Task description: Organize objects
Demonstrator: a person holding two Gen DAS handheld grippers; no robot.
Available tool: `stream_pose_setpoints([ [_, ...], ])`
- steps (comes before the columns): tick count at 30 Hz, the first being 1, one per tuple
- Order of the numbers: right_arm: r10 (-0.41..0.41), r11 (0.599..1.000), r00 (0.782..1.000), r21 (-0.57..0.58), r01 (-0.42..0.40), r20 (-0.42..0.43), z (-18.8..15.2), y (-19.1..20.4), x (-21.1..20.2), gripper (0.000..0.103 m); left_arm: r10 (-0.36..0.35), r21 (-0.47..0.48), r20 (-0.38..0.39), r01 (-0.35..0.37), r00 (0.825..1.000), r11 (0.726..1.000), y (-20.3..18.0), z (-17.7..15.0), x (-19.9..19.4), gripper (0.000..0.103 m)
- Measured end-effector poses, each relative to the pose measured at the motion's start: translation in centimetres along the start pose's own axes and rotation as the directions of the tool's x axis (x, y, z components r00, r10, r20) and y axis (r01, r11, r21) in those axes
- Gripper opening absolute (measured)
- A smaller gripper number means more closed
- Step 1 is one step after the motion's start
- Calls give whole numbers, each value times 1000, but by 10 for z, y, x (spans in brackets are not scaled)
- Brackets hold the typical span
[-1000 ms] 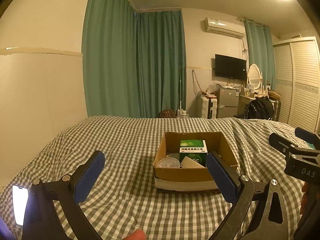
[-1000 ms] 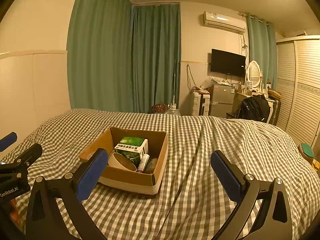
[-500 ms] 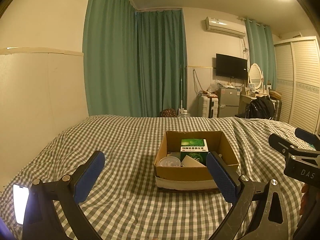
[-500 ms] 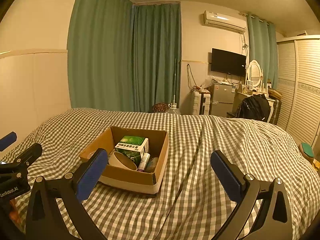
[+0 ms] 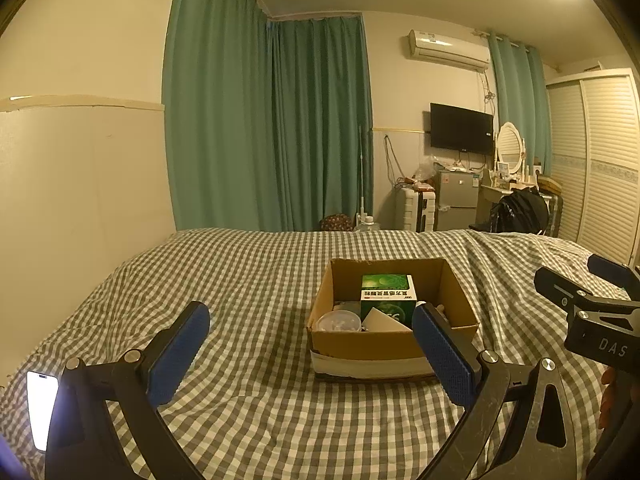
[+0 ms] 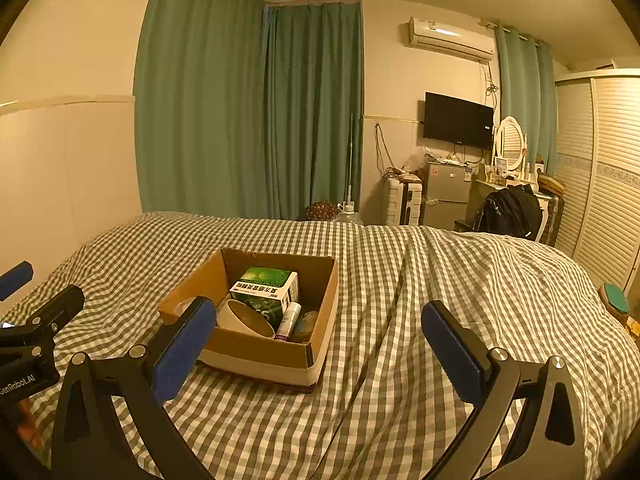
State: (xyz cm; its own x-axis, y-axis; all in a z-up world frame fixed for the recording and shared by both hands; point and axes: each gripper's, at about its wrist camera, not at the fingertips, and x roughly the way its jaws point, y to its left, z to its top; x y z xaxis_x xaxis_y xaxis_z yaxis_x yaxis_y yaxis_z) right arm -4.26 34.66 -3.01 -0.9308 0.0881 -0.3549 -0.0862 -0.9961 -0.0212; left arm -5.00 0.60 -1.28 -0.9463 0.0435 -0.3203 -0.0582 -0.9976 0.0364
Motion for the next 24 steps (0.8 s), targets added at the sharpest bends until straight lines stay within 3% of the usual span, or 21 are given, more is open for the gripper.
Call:
stream_pose_setpoints([
  [24, 0, 1000, 1000, -2, 0, -13, -5, 3, 4, 103, 1, -6, -17, -1, 1000, 1000, 5, -7, 4, 103],
])
